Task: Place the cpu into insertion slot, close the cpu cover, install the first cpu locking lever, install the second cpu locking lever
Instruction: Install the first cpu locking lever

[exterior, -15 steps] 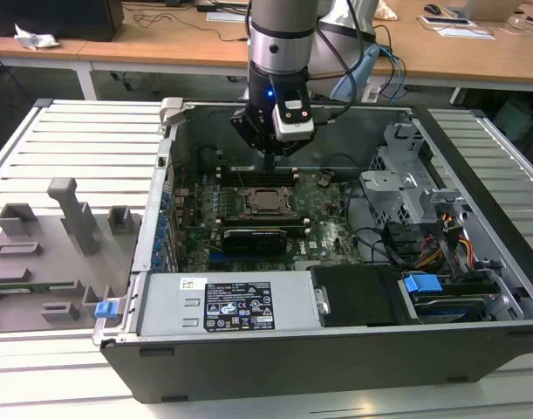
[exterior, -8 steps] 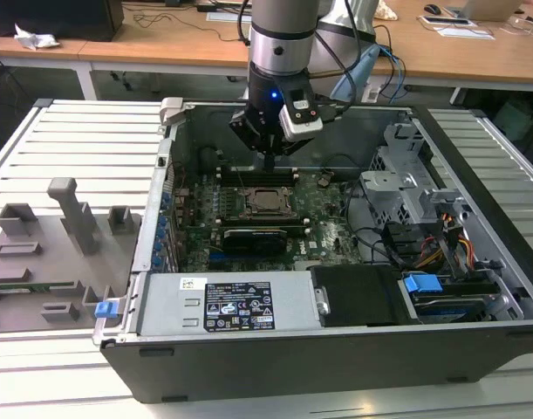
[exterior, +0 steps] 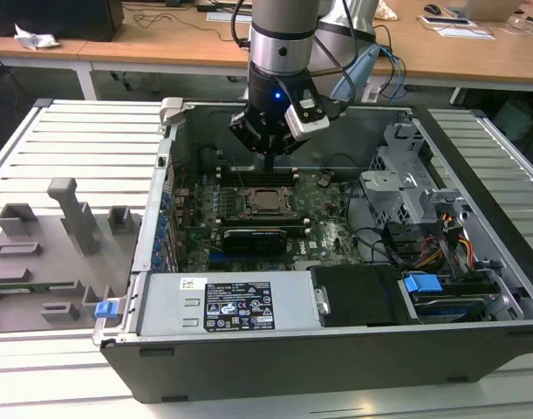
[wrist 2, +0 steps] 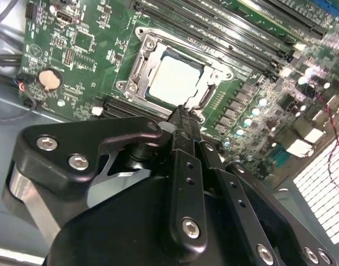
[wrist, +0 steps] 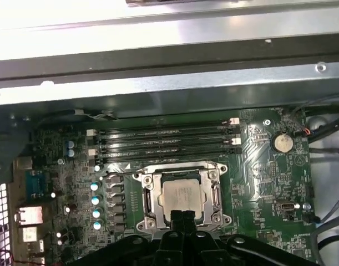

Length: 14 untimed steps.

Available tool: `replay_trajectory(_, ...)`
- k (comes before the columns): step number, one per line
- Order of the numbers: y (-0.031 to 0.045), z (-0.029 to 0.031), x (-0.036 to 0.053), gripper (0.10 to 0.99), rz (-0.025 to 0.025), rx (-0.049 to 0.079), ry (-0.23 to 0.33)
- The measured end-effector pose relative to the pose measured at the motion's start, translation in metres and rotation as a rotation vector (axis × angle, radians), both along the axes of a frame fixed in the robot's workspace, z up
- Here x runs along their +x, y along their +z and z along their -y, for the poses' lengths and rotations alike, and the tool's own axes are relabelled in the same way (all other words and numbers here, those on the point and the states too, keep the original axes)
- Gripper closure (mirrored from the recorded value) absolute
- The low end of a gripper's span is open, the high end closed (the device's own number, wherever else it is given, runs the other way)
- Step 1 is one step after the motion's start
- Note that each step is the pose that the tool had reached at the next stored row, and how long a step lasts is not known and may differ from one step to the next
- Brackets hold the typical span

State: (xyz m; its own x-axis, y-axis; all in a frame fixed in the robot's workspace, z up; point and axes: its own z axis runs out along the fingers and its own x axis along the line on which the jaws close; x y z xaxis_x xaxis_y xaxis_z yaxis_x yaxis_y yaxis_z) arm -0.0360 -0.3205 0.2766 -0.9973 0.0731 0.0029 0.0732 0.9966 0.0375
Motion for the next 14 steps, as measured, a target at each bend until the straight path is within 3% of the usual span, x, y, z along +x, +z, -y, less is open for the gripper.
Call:
replay_trajectory(8, -0.0009, 0.0, -0.0016, 0.98, 0.0003, 0.004, 0.065)
replay_trajectory(14, -0.0021, -0.0001, -0.0288, 0.98, 0.0088, 0.007, 0.065)
